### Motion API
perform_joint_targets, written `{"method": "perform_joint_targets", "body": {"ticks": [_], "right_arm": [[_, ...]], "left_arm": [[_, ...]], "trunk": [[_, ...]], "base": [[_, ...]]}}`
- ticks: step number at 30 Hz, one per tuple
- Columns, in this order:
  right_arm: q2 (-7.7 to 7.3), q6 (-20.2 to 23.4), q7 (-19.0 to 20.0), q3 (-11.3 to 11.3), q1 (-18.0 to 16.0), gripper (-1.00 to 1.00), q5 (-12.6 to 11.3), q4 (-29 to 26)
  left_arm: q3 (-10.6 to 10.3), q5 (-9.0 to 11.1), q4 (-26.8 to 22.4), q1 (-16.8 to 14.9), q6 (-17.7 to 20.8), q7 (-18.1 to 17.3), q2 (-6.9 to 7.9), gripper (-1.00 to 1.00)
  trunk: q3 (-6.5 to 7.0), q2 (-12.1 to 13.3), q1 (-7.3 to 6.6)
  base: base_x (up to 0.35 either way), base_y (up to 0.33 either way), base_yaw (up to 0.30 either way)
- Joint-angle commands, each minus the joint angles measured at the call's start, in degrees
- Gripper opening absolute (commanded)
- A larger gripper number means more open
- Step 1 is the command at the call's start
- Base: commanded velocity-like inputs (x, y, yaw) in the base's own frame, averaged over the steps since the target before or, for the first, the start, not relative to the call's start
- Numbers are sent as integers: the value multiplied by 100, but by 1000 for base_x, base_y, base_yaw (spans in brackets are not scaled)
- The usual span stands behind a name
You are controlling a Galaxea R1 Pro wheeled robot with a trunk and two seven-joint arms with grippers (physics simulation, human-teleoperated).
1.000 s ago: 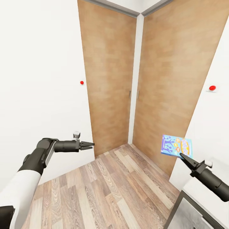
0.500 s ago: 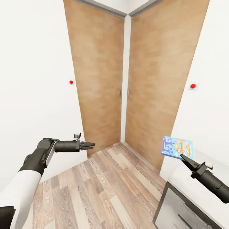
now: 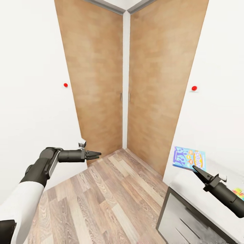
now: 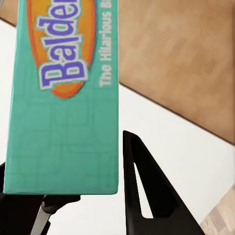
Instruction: Put all the toys in the child's room - the three board games (two on the bed and one on the table), the two jigsaw puzzles on the table, and the tennis ball on the table - inside the toy box on the table in the child's room.
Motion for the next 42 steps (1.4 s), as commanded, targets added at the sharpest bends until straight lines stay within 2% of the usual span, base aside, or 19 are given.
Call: {"method": "perform_joint_targets", "body": {"ticks": [1,15,42], "right_arm": [[1,18,32,-6,-8,-100,18,1],[62,18,32,-7,-8,-100,26,-37],[70,18,23,-7,-8,-100,20,0]], "left_arm": [[2,-7,-2,-6,60,-26,1,100],[10,-7,-2,-4,52,-26,1,100],[11,-7,-2,-4,52,-24,9,100]], "trunk": [[-22,-14,4],[-142,-14,4],[-322,-14,4]], "base": [[0,0,-133],[0,-52,-136],[0,-3,-162]]}}
